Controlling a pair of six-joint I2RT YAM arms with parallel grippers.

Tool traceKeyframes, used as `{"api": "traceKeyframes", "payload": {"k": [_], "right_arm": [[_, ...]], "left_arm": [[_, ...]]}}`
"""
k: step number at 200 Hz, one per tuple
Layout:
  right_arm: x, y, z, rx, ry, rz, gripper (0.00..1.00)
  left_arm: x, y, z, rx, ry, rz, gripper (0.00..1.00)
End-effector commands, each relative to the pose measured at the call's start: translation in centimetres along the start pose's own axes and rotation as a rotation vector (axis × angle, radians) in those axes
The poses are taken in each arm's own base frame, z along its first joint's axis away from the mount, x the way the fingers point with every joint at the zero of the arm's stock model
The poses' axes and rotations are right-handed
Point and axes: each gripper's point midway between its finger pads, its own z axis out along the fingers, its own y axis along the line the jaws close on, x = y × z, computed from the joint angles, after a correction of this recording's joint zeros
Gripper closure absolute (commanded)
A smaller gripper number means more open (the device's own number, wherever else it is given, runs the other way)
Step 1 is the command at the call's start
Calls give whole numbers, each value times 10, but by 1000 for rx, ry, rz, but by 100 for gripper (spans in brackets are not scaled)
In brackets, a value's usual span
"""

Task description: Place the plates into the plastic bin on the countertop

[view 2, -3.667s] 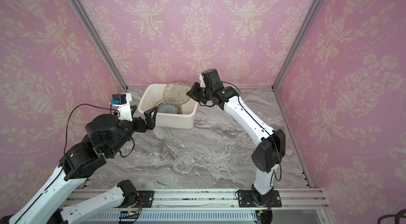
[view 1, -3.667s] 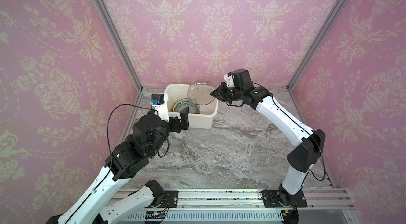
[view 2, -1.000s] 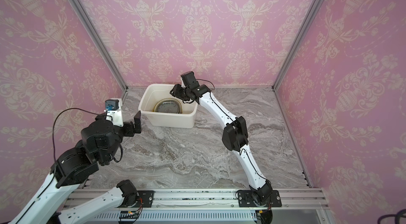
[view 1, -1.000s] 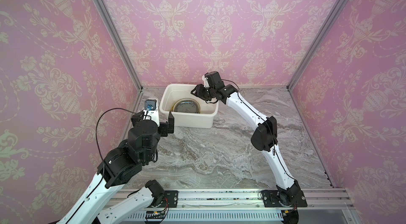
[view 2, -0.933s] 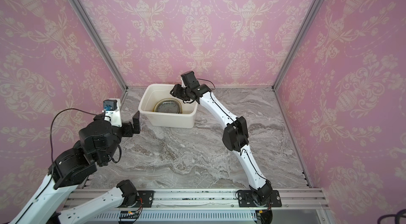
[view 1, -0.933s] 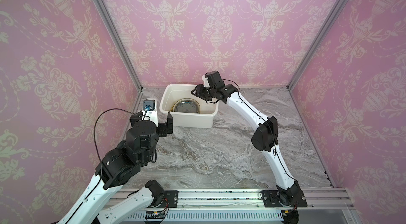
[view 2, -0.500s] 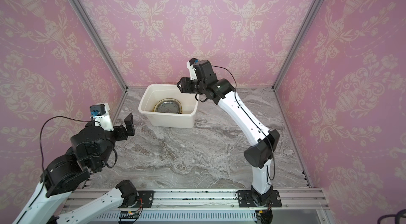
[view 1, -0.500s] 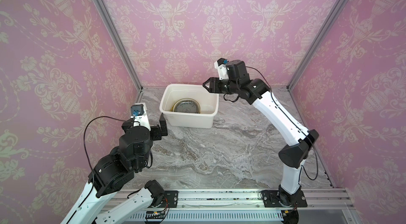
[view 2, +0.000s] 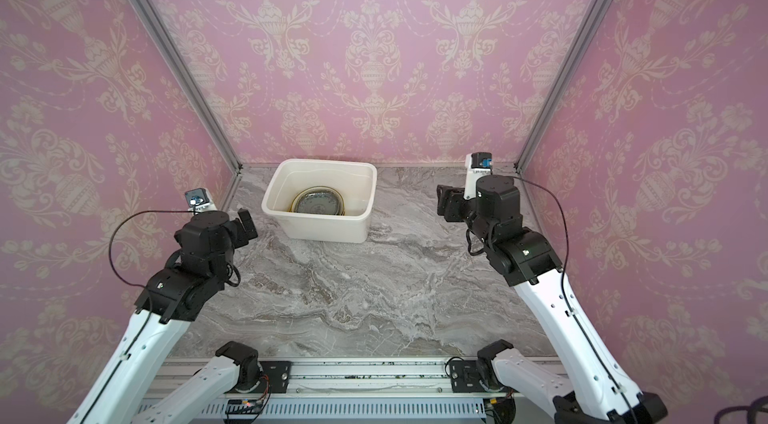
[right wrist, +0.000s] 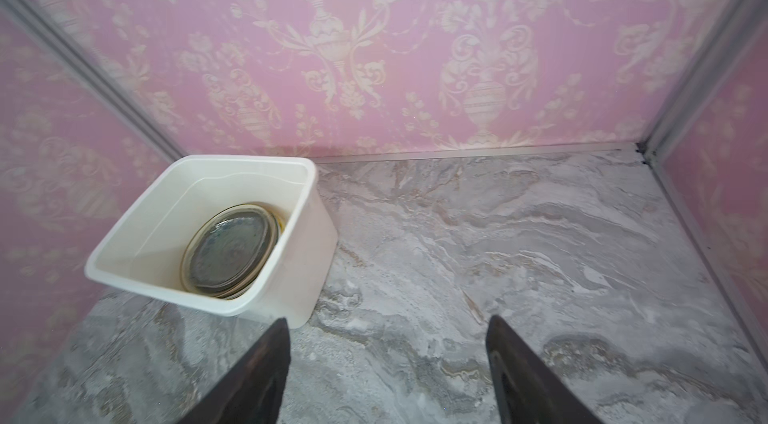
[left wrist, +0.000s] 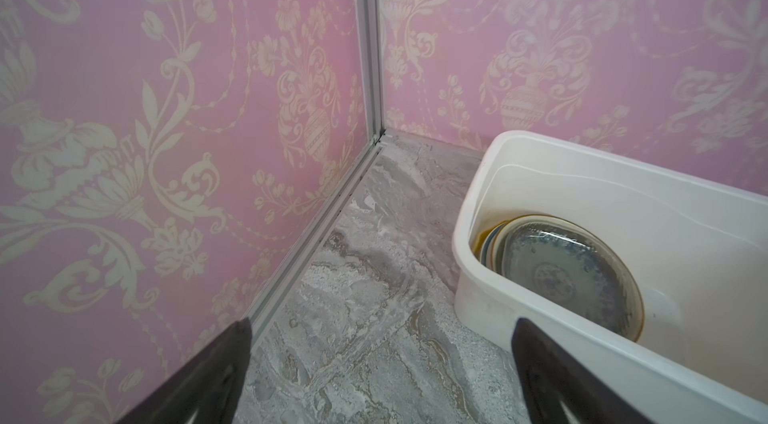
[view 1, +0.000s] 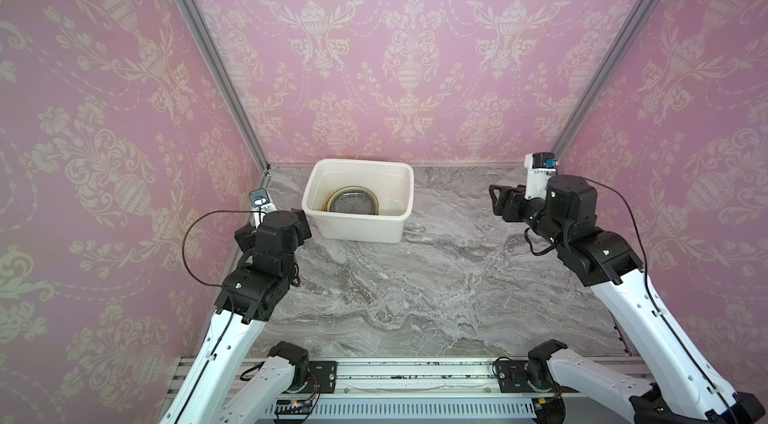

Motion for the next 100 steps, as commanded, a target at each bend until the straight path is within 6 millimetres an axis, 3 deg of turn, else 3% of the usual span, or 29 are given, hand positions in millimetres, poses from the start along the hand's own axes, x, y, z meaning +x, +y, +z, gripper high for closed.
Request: {"api": "traceKeyframes", "payload": {"k": [1,16,31,34,42,73,100], "right_arm": [[24,-40,5,105,-20,33,25],[46,-61,11,153,-23,37,24],[70,-80,19,205,-27,44,24],[77,-84,21,215,-24,46,24],[90,-92,26,235,-36,44,24],[136,-109,49,245,-148,-50,24],[175,-112,78,216,-92,-128,22]], "left_arm": [[30,19,33,-31,76,-158,1],[54,42,55,-86,117,-263,1],[68,51,71,-98,123,-311,1],[84,53,77,-109,149,-302,1],[96,55,85,-112,154,-287,1],[120,36,114,4,48,-206,1],[142,19,132,96,7,-162,1]]}}
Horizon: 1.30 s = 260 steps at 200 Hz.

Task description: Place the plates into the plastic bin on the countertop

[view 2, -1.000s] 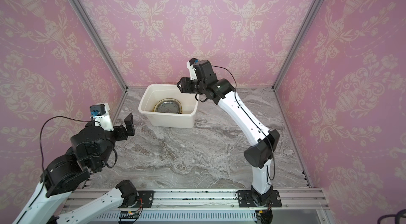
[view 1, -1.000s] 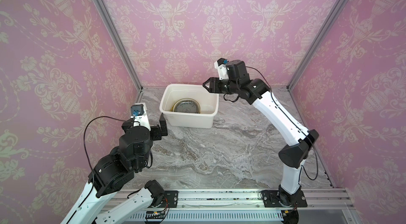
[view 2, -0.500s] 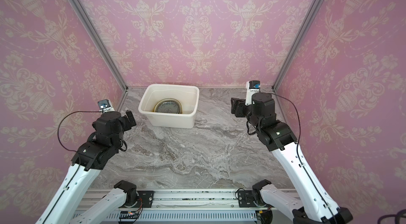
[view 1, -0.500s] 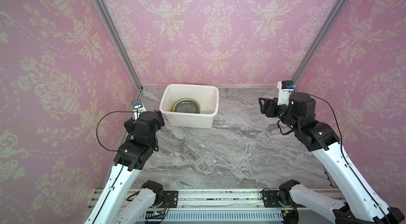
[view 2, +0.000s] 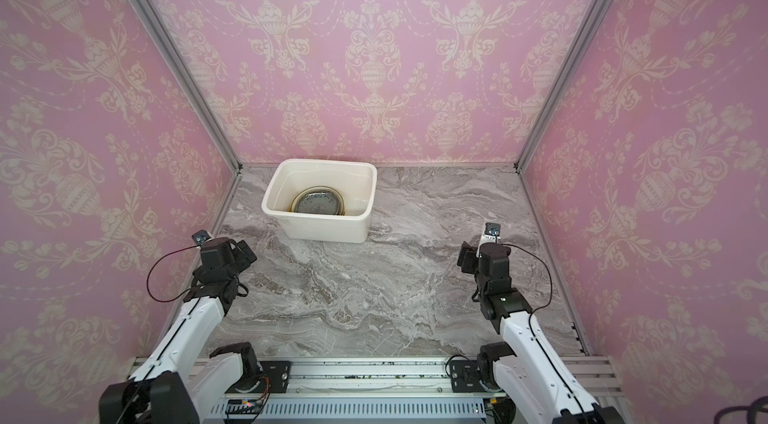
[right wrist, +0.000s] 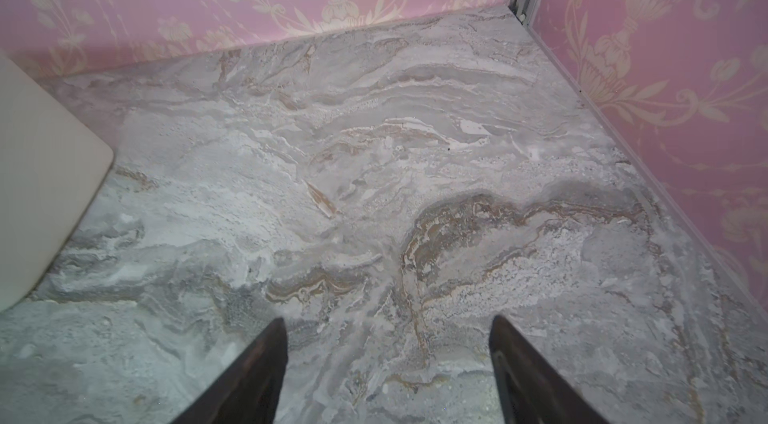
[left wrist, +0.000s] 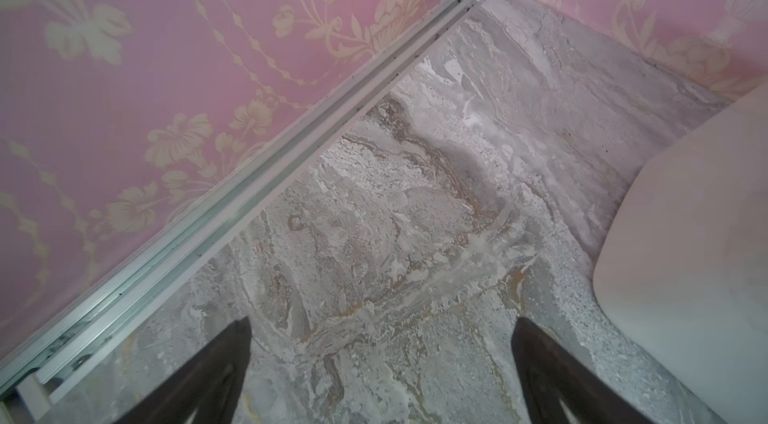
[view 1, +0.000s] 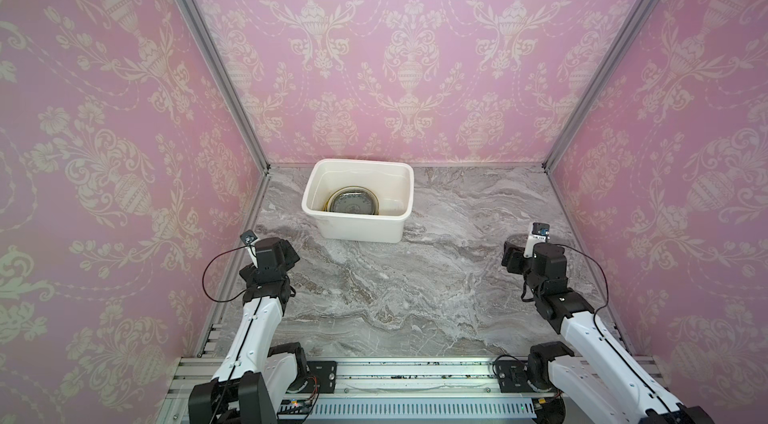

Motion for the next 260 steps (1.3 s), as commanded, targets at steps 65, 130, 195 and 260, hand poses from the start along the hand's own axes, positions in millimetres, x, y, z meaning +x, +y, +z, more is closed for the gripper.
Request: {"api": "traceKeyframes", "payload": {"k": [65,130,195,260], "right_arm": [[-27,32,71,-158,-230,-123,17],[-17,27,94,-165,-161,-86,0],[-18,26,94,-161,-166,-87,0],[-18,25,96,-182,-153,-65,0]], "left_arm": [[-19,-74,47,339,-208,111,1],[16,-134,48,497,-219,358,1],[8,-119,52,380,-241,329,1],[10,-122,53,389,-232,338,1]]}}
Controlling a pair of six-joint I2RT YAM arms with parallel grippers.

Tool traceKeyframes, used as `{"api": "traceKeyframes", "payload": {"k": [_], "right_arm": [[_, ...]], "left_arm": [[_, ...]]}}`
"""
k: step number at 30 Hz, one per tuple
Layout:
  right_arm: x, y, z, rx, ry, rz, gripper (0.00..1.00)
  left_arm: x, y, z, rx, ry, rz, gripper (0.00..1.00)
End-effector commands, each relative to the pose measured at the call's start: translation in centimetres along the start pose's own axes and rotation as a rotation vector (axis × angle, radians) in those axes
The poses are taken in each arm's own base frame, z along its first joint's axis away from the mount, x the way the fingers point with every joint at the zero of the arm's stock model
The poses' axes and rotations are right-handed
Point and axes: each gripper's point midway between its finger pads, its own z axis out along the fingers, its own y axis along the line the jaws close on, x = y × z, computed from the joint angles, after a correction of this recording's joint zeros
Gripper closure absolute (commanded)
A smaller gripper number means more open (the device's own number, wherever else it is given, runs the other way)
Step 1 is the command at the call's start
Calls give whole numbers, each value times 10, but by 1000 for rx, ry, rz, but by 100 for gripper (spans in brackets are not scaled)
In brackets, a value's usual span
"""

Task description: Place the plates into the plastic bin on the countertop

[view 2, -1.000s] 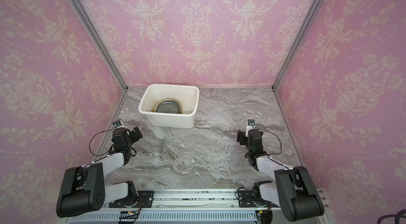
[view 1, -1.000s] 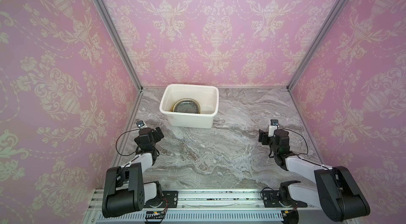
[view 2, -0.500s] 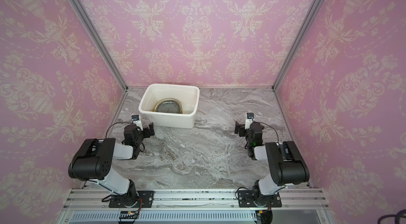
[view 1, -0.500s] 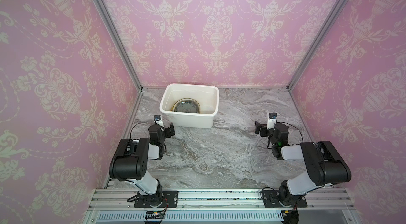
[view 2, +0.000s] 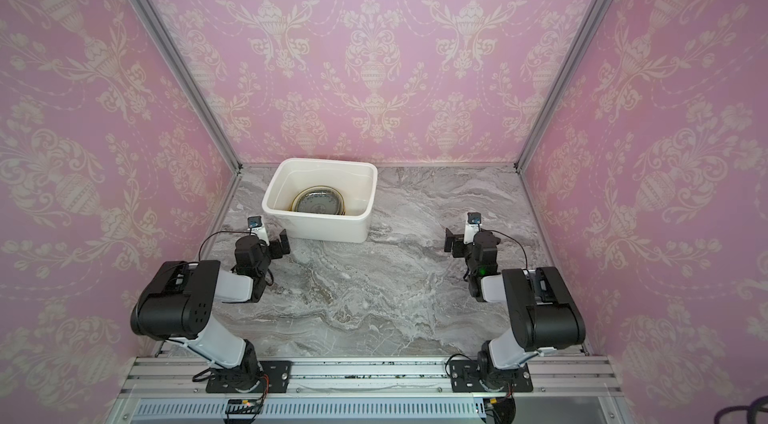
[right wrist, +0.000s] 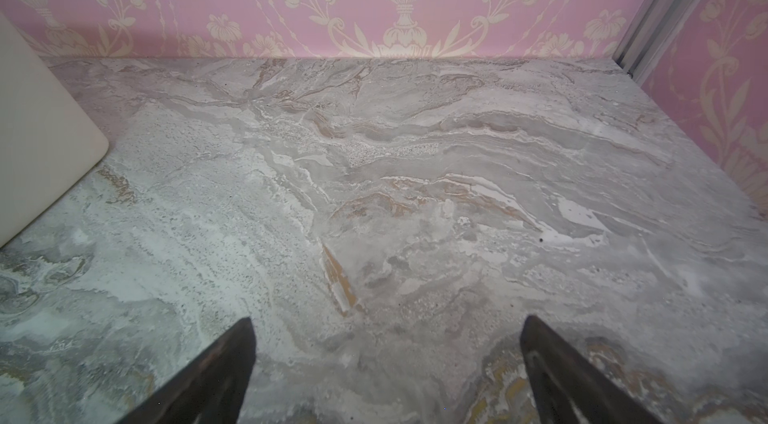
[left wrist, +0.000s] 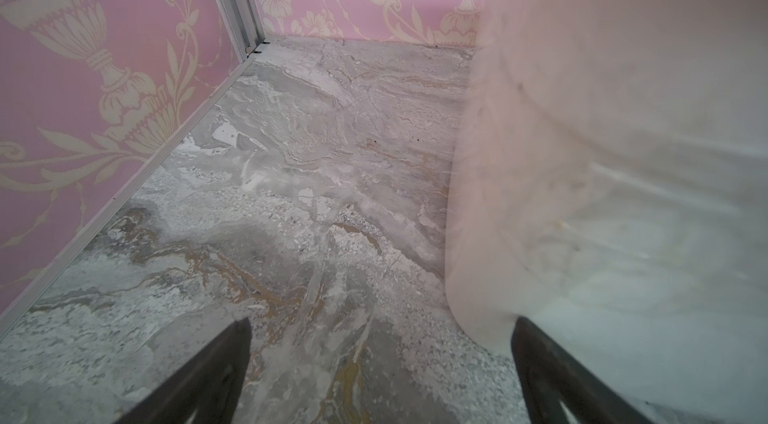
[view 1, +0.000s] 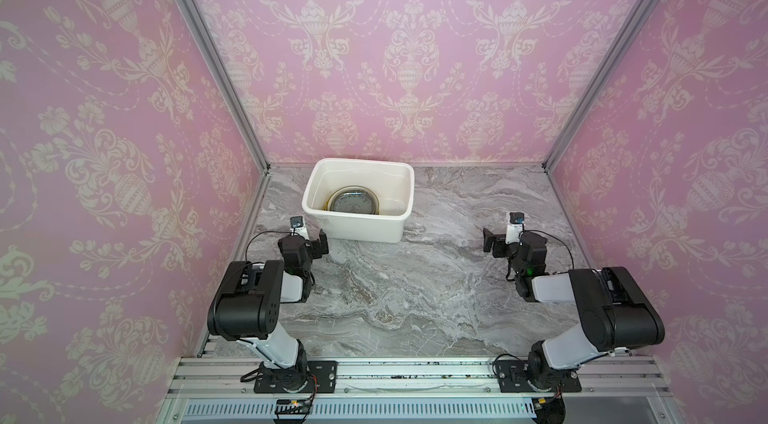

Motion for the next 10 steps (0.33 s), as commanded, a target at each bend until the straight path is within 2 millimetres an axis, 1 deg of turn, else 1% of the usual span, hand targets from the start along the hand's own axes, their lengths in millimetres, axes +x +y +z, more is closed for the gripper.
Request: {"api": "traceKeyframes", "payload": {"k": [1,10], "right_arm": [[-7,1,3,-20,-12,26,0],[-7,1,1,-26,-22,23,0]], "left_arm": [[-7,-1,1,-2,-32,22,1],[-7,-1,1,-3,-31,22,1]]}}
